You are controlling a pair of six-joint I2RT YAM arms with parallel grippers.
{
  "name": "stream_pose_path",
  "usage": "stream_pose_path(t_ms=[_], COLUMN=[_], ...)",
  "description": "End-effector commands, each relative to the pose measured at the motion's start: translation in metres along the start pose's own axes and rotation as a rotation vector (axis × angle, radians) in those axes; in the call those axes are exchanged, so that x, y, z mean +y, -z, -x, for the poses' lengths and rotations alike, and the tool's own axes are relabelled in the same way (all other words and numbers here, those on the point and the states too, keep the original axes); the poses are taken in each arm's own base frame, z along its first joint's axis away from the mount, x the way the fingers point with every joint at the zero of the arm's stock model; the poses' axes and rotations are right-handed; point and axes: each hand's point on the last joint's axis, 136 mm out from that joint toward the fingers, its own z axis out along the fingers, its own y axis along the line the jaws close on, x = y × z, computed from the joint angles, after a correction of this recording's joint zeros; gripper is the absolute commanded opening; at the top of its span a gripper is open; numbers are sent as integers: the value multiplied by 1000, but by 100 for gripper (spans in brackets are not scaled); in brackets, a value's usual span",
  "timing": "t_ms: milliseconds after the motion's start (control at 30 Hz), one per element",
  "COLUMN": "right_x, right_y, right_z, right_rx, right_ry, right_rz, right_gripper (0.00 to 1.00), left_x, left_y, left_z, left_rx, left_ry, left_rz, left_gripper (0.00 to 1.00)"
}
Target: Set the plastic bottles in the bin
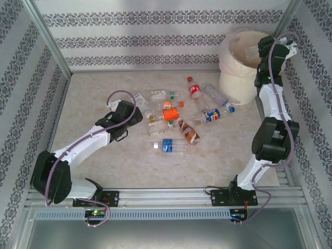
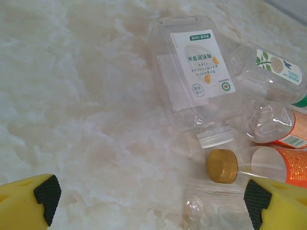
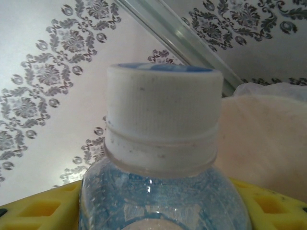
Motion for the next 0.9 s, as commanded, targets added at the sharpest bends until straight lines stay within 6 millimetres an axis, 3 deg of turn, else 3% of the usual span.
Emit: stream_pose_path(t_ms=[0, 167, 533, 867], right_x=[1, -3, -8, 16], right_y=[-8, -14, -2, 24], right_z=[13, 11, 17, 17], right_rx=[-50, -52, -74, -72], right_ry=[79, 229, 313, 387], right_rz=[-42, -97, -245, -235], right_gripper=[44, 50, 76, 97], left_x=[24, 32, 34, 32], left_y=[-5, -3, -8, -14], left_z=[-10, -10, -15, -21], left_rx=[21, 15, 31, 50], left_ry=[18, 18, 20, 11], left_rz=[91, 125, 137, 127], left_gripper=[100, 100, 100, 100])
